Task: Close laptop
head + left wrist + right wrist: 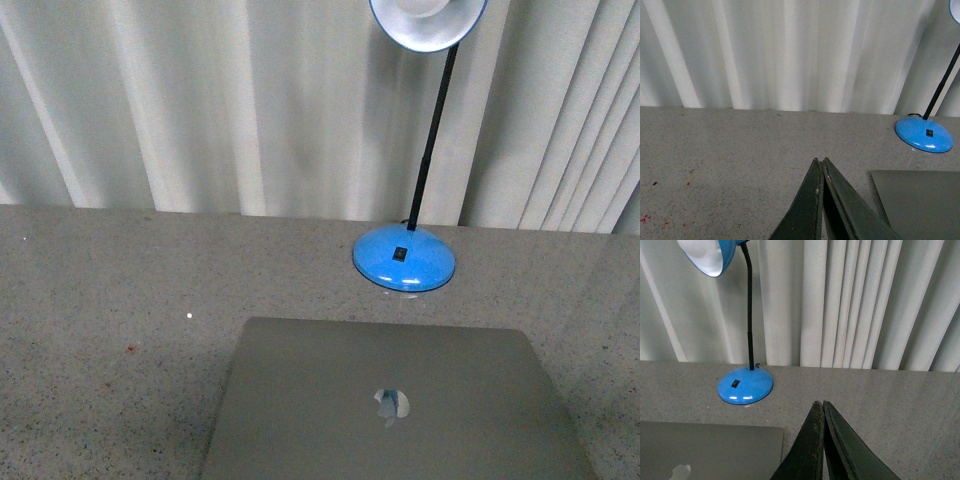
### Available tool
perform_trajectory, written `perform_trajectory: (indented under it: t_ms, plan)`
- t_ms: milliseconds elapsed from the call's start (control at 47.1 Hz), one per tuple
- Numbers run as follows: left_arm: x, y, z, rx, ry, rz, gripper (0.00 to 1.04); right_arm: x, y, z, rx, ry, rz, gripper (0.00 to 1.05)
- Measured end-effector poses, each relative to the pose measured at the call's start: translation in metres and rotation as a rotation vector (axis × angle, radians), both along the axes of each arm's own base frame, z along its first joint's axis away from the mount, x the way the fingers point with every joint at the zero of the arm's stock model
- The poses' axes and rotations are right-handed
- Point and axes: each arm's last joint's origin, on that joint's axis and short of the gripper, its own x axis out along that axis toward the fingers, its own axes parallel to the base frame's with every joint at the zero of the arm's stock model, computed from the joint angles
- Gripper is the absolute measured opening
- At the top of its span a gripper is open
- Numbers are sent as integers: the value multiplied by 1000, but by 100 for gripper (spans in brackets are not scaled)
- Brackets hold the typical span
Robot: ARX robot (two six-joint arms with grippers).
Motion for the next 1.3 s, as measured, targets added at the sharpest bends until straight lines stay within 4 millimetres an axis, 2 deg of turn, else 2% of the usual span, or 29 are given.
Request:
perform_trajectory:
  t_ms: [149,935,1062,1168,1296]
  plan:
    - [-3,0,0,-2,-29,1,4,-5,0,-8,0,-10,0,3]
    - [-22,0,0,-2,-35,1,4,-26,0,-6,0,-19,-2,3]
    - [-33,0,-2,-2,-29,1,4,-28,0,-6,0,-18,-2,3]
    - [-33,0,-2,-2,-30,1,4,-38,0,-9,0,-6,1,3]
    - [-34,0,-2,-2,-31,0,4,-38,0,-9,0,-12,0,3]
